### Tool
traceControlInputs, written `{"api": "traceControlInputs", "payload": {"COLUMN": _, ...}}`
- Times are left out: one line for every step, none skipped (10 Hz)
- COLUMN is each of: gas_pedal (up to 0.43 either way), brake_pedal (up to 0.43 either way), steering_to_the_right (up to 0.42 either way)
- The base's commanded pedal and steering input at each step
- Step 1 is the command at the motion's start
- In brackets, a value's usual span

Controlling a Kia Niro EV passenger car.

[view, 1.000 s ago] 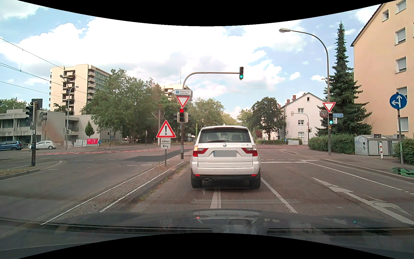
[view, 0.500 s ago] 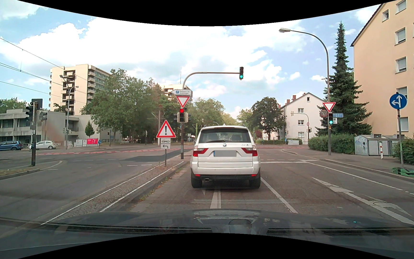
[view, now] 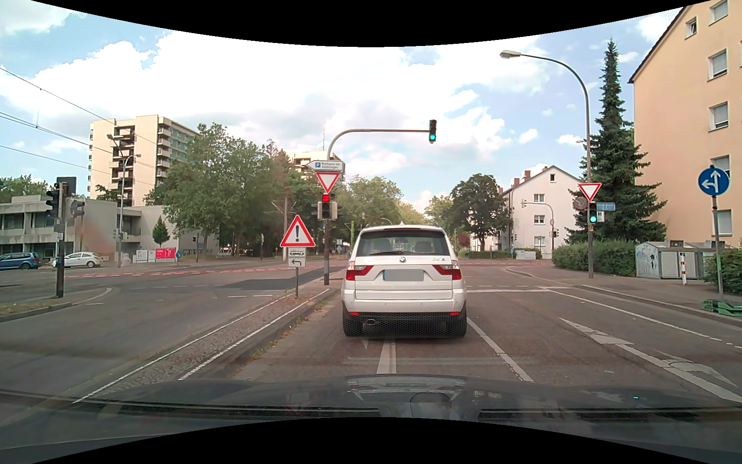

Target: Follow the waypoints while adhering to traffic rules and regulations

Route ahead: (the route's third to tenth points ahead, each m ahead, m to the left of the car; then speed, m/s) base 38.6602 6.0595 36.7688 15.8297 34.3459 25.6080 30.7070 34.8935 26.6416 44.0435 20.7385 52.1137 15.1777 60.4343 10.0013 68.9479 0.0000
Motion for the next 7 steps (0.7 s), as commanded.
{"api": "traceControlInputs", "payload": {"gas_pedal": 0.000, "brake_pedal": 0.000, "steering_to_the_right": -0.004}}
{"api": "traceControlInputs", "payload": {"gas_pedal": 0.000, "brake_pedal": 0.000, "steering_to_the_right": -0.004}}
{"api": "traceControlInputs", "payload": {"gas_pedal": 0.000, "brake_pedal": 0.000, "steering_to_the_right": -0.004}}
{"api": "traceControlInputs", "payload": {"gas_pedal": 0.000, "brake_pedal": 0.000, "steering_to_the_right": -0.004}}
{"api": "traceControlInputs", "payload": {"gas_pedal": 0.000, "brake_pedal": 0.000, "steering_to_the_right": -0.004}}
{"api": "traceControlInputs", "payload": {"gas_pedal": 0.000, "brake_pedal": 0.000, "steering_to_the_right": -0.004}}
{"api": "traceControlInputs", "payload": {"gas_pedal": 0.000, "brake_pedal": 0.000, "steering_to_the_right": -0.004}}
